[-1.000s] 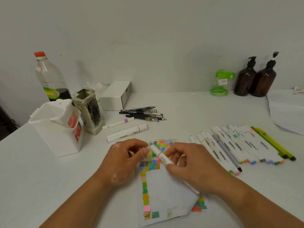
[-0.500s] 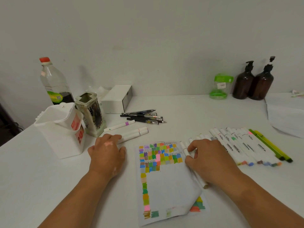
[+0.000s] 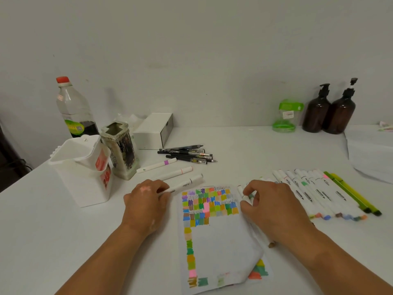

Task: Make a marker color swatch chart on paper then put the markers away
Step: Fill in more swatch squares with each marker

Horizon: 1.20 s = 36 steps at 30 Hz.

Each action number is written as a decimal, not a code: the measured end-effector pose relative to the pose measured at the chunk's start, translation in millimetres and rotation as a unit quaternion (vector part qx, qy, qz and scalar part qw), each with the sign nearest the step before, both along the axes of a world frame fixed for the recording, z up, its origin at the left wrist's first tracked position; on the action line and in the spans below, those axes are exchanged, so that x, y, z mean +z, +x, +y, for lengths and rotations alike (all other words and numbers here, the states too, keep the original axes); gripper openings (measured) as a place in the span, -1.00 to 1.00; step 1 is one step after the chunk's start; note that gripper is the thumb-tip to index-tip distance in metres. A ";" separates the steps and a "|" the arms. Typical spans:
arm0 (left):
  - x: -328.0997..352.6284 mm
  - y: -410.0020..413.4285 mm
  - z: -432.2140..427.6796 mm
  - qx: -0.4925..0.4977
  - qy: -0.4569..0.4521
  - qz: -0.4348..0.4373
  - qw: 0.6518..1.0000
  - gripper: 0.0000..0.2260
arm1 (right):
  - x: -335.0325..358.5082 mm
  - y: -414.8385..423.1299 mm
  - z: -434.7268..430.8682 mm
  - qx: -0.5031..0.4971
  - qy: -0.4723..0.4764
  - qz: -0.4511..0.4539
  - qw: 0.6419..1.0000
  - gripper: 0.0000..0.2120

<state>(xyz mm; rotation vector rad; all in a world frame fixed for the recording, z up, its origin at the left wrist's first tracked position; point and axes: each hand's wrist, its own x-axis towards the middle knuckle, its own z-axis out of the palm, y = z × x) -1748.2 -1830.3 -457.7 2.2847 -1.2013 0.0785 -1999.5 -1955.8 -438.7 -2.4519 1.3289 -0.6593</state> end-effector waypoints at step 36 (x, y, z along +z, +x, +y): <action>17.4 -35.1 14.0 -0.277 -0.078 0.233 0.929 -0.82 | 7.8 12.4 22.1 0.143 0.244 -0.378 0.881 -0.90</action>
